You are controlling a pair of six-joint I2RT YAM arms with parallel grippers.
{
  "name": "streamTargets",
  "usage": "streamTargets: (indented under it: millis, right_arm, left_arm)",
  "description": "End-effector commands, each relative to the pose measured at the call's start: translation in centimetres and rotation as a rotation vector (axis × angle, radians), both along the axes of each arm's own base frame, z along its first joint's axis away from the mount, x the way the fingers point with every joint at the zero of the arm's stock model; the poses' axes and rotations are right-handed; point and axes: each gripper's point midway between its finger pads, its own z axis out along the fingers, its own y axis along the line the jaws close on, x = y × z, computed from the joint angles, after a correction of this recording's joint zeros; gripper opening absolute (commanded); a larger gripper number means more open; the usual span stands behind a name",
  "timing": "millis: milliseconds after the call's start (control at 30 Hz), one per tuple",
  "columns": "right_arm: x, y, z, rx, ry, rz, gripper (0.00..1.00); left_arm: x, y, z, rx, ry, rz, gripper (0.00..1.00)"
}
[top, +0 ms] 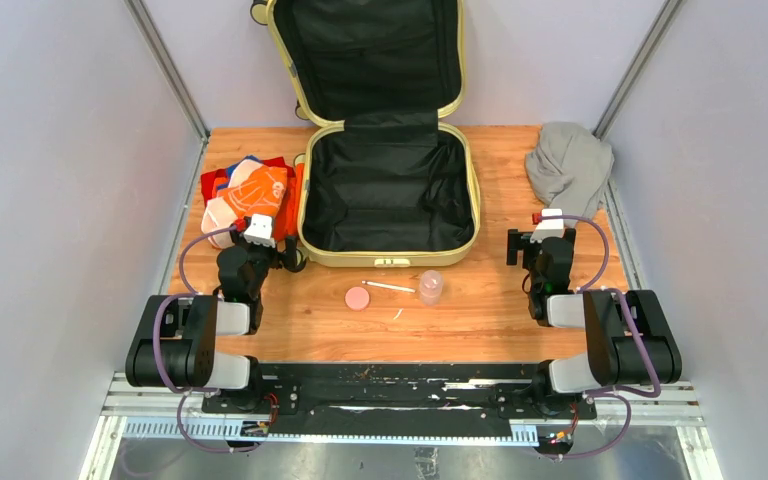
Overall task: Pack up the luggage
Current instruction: Pick up the clothes from the corner of the board.
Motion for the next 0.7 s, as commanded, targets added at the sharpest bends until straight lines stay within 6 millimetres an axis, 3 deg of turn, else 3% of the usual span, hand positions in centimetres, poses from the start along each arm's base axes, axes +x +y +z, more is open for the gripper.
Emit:
streamTargets:
  millis: [0,167,300,433,533,600,667]
  right_arm:
    - [-0.1,0.4,0.2,0.007,-0.005,0.009,1.0]
    - [-0.6,-1.8,0.9,0.023,-0.04,-0.141,1.0]
    - [-0.2,-3.2,3.0,0.051,0.064,-0.27,1.0]
    - [0.7,-0.8,4.6,0.19,0.221,-0.237,1.0]
    - [1.5,1.6,6.4,0.396,0.187,-0.216,1.0]
    - [0.4,2.4,6.2,0.599,0.235,-0.327,1.0]
    - [0.2,3.4,6.9,0.679,0.275,-0.3,1.0]
  left_arm:
    - [0.3,0.1,1.1,0.0,-0.039,0.005,1.0]
    - [0.3,0.1,1.1,0.002,-0.04,0.003,1.0]
    - [0.7,0.3,3.4,-0.024,-0.039,0.002,1.0]
    - [0.6,0.1,4.9,0.042,0.196,-0.049,1.0]
    - [-1.5,-0.4,5.5,0.078,0.359,-0.117,1.0]
    - [-2.5,-0.9,7.0,0.082,0.407,-0.171,1.0]
    - [-2.8,-1.3,9.4,0.089,0.412,-0.202,1.0]
